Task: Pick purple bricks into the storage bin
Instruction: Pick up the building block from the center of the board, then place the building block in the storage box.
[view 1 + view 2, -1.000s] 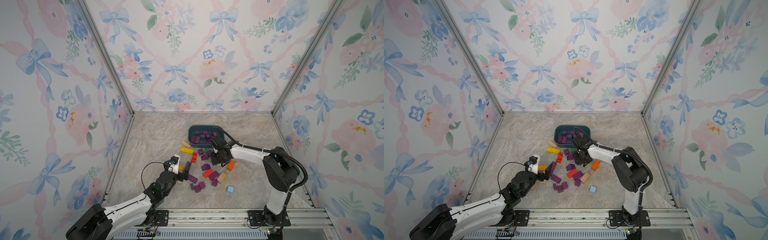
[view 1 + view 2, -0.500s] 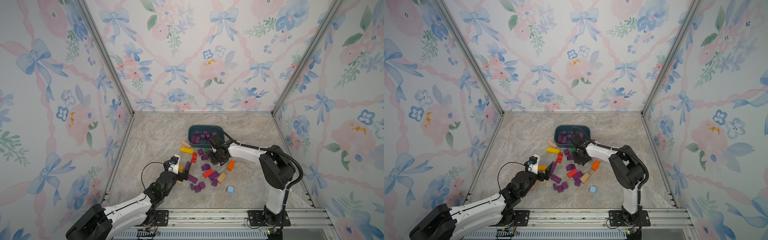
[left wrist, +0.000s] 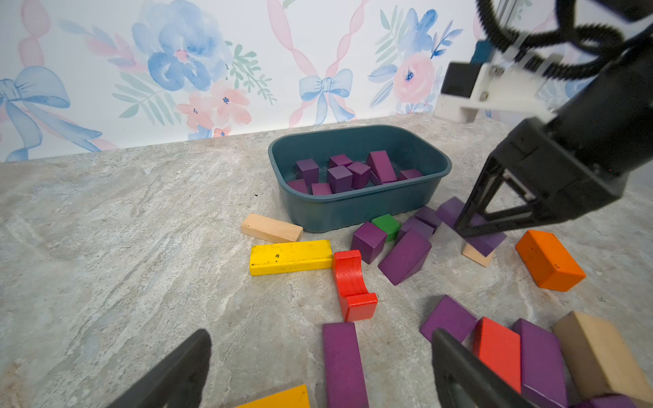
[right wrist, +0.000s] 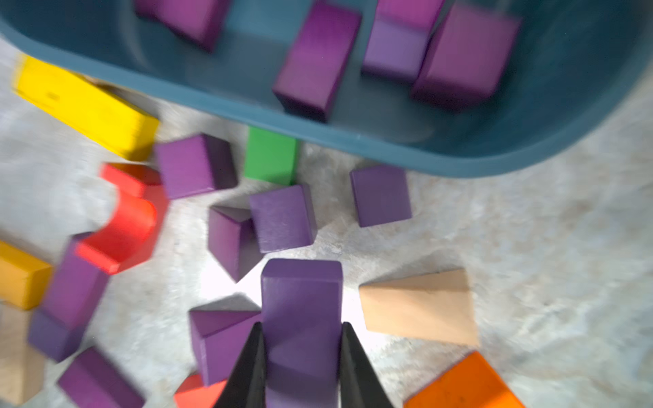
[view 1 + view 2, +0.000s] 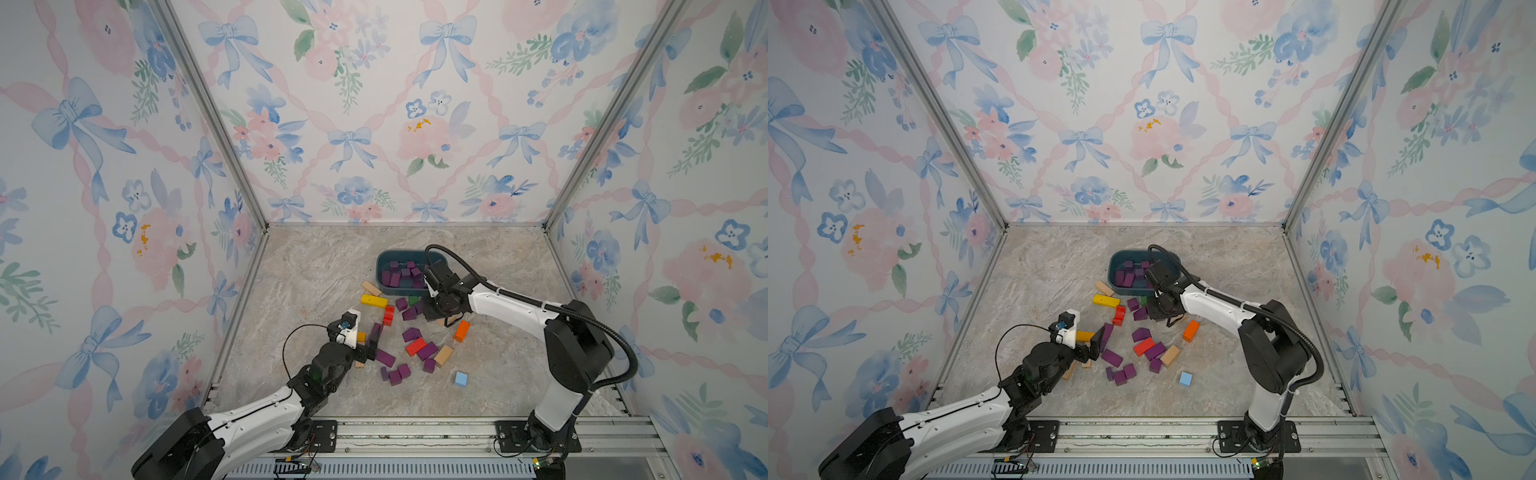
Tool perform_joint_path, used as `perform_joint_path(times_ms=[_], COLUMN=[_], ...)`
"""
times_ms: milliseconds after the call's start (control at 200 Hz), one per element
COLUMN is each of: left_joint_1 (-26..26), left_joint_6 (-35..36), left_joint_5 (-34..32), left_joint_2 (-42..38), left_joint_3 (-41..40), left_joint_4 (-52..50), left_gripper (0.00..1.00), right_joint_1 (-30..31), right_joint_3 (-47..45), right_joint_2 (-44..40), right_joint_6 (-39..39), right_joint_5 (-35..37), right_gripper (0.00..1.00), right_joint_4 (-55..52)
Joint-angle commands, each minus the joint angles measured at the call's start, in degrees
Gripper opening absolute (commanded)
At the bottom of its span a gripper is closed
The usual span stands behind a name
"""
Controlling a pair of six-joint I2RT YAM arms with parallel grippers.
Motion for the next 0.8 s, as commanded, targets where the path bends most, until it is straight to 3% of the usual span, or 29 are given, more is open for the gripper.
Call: perform_joint_path(times_ms=[0, 605, 795], left_joint_1=[-0.2, -0.3, -0.2], left_joint_6=[0.6, 1.6, 1.7], left_joint_5=[-0.3, 1.0, 0.9], left_joint_2=[0.1, 2.8, 2.6], left_joint_3=[1.2, 2.2, 2.2], left_joint_4=[1.3, 1.1, 1.1], left_gripper=[0.98, 0.98, 0.98], right_joint_1=[-0.1, -11.2, -12.8], right_joint_3=[2.5, 24.4, 24.7], right_joint_2=[-1.0, 14.9, 15.3], right_joint_6=[-1.1, 2.8, 2.8], right_joint_5=[0.3, -3.9, -2.0], right_gripper=[0.22, 0.23, 0.52], right_joint_4=[-0.7, -0.2, -1.8])
